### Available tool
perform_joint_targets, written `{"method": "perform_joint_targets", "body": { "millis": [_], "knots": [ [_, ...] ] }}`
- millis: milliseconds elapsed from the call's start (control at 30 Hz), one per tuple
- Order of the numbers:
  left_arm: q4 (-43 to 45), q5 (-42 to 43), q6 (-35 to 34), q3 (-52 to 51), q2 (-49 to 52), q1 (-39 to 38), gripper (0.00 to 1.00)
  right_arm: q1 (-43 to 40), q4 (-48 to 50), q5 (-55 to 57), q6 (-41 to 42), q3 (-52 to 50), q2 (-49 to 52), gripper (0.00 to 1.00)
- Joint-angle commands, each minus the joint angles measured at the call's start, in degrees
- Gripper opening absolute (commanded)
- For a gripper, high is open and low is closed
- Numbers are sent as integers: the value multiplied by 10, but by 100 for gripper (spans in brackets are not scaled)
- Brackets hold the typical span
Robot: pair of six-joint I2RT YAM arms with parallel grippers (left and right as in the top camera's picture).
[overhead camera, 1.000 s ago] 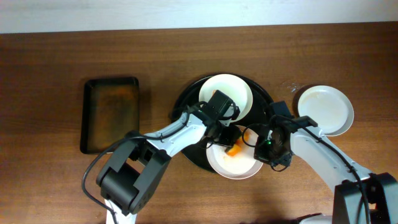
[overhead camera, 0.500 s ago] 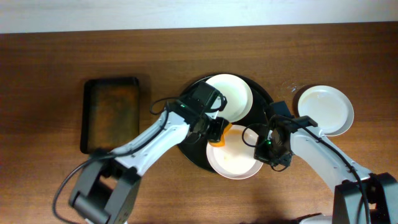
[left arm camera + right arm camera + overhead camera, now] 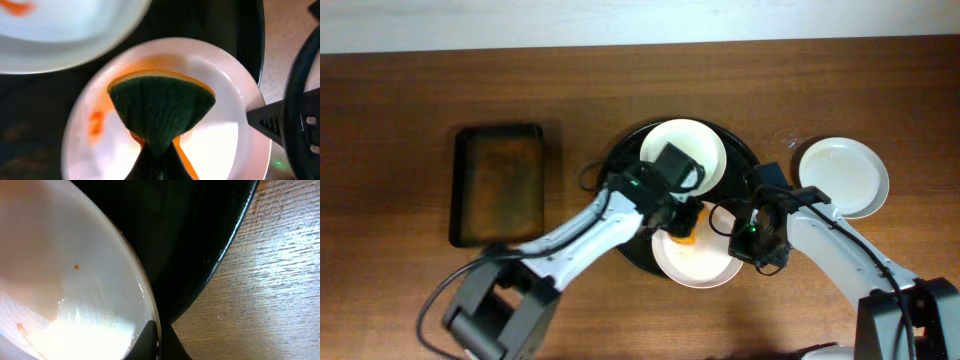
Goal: Clean dirty plates on tray and stack at the side
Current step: 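Scrub the held plate with the sponge in the left gripper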
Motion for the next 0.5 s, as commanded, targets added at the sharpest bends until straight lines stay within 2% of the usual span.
{"method": "perform_joint_targets", "body": {
  "millis": [0, 133, 233, 333, 467],
  "knots": [
    [18, 52, 1, -3, 32, -16, 0, -2, -10, 37, -8, -7, 6, 4],
    [18, 54, 8, -3, 45, -16, 0, -2, -10, 37, -8, -7, 6, 4],
    [19, -16, 19, -3, 72, -15, 0, -2, -12, 37, -8, -7, 6, 4],
    [29, -38, 45, -3, 103, -15, 0, -2, -14, 37, -8, -7, 6, 4],
    [24, -198, 44, 1, 103, -9, 0, -2, -16, 37, -8, -7, 6, 4]
  ]
}}
